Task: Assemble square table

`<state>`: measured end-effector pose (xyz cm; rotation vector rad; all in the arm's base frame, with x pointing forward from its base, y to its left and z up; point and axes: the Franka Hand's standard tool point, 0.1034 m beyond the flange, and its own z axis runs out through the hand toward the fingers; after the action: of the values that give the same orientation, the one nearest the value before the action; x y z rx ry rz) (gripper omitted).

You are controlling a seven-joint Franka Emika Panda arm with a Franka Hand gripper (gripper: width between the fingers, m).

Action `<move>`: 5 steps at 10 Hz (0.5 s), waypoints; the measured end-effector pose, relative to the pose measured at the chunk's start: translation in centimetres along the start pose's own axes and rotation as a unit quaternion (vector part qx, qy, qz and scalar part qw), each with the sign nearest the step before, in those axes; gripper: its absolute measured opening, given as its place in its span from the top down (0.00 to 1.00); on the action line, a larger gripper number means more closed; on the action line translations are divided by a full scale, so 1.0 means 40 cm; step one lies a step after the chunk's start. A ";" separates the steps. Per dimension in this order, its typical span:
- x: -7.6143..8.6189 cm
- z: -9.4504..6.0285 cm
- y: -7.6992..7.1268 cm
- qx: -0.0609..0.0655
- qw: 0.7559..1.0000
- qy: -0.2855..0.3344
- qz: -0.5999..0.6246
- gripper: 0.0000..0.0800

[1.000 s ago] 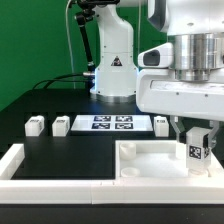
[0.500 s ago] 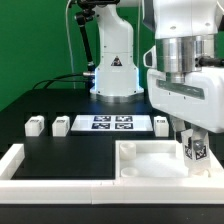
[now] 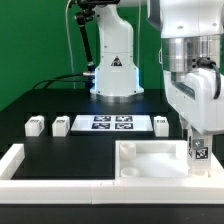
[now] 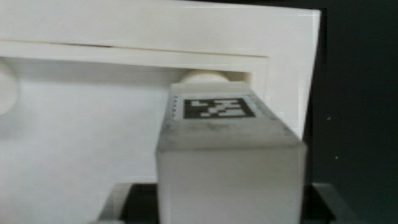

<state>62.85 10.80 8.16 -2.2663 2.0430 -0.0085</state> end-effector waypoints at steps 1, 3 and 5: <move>0.000 0.002 0.001 -0.001 1.000 0.000 -0.012 0.61; -0.004 0.003 0.004 -0.006 0.993 0.009 -0.115 0.24; -0.011 0.003 0.002 -0.007 0.979 0.011 -0.202 0.20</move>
Offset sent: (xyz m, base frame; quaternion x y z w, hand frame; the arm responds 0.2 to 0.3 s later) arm 0.0059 0.0060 0.0029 -0.0353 0.0610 -0.3657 0.9281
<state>62.71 11.23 8.05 -2.6552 1.5583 -0.0476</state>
